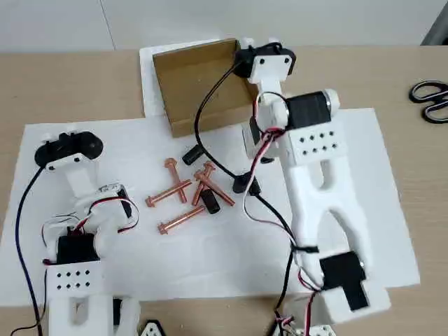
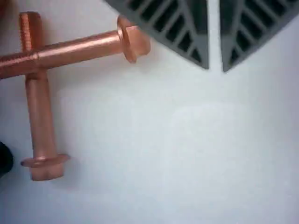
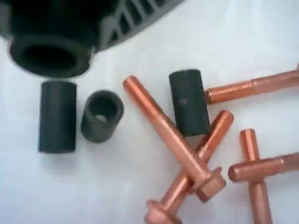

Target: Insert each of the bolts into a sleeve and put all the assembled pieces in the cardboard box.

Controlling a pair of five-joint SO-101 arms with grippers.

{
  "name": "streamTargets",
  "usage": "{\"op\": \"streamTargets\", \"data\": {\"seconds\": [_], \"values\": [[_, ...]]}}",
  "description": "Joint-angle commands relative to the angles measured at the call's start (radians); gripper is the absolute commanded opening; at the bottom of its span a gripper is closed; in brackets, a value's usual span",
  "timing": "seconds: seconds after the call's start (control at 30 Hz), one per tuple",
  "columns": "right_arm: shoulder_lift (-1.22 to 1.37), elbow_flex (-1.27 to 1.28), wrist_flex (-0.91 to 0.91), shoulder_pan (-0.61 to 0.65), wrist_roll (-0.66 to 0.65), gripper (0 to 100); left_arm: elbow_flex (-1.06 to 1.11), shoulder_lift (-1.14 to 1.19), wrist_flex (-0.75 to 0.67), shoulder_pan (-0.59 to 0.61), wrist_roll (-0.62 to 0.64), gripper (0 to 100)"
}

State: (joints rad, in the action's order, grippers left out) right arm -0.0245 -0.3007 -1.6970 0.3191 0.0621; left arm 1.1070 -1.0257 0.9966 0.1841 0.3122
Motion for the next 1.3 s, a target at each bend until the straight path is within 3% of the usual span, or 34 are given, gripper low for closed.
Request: {"op": "streamTargets", "data": {"seconds": [0.0, 0.17, 0.33, 0.7, 1.07, 1.27], "values": [[-0.110, 0.081, -0.002, -0.004, 0.005, 0.4, -0.007, 0.005, -0.018, -0.003, 0.000, 1], [-0.231, 0.252, 0.022, 0.027, 0.011, 0.4, -0.008, 0.006, 0.009, -0.124, -0.002, 1], [-0.348, 0.428, 0.200, 0.044, 0.011, 0.4, -0.010, 0.003, 0.006, -0.227, -0.002, 1], [-0.521, 0.787, 0.697, 0.042, 0.006, 0.4, -0.012, 0.002, 0.006, -0.229, -0.002, 1], [-0.591, 1.039, 1.067, 0.045, 0.008, 0.6, -0.013, 0.003, -0.035, -0.233, -0.002, 1], [-0.708, 1.255, 1.305, 0.044, 0.008, 0.6, -0.122, 0.008, 0.058, -0.236, -0.002, 1]]}}
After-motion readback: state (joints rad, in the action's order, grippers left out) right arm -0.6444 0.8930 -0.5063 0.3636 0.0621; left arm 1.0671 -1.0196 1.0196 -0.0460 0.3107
